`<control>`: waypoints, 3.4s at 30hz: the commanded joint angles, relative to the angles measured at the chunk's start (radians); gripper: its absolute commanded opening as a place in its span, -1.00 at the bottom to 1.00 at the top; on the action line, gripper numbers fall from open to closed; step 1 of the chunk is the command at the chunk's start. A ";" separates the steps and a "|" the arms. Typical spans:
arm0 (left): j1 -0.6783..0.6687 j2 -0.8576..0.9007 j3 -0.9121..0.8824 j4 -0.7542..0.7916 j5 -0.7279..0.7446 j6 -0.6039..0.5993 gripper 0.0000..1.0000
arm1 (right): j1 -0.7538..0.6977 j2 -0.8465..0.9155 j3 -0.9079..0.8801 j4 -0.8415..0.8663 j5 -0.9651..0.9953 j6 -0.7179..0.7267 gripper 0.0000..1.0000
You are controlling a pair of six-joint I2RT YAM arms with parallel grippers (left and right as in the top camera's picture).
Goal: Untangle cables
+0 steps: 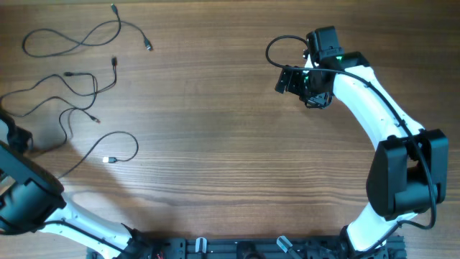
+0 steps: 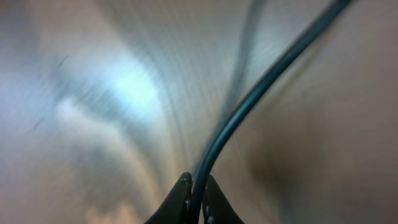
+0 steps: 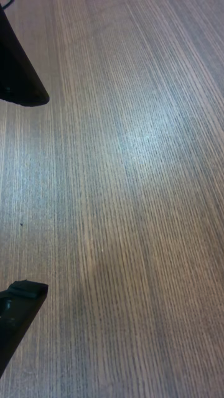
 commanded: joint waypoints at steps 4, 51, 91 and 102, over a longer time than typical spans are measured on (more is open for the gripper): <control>0.023 0.014 -0.001 -0.065 -0.242 -0.121 -0.54 | -0.001 -0.003 -0.001 -0.005 -0.002 0.004 0.82; -0.123 0.005 -0.021 -0.037 0.454 0.193 0.26 | -0.001 -0.003 -0.001 0.020 -0.002 0.004 0.83; -0.120 -0.142 0.036 -0.312 0.777 0.585 -0.92 | -0.001 -0.003 -0.001 0.015 -0.018 0.004 0.83; -0.120 -0.143 0.026 -0.441 0.674 0.571 -0.88 | -0.001 -0.003 -0.001 0.027 -0.036 0.005 0.83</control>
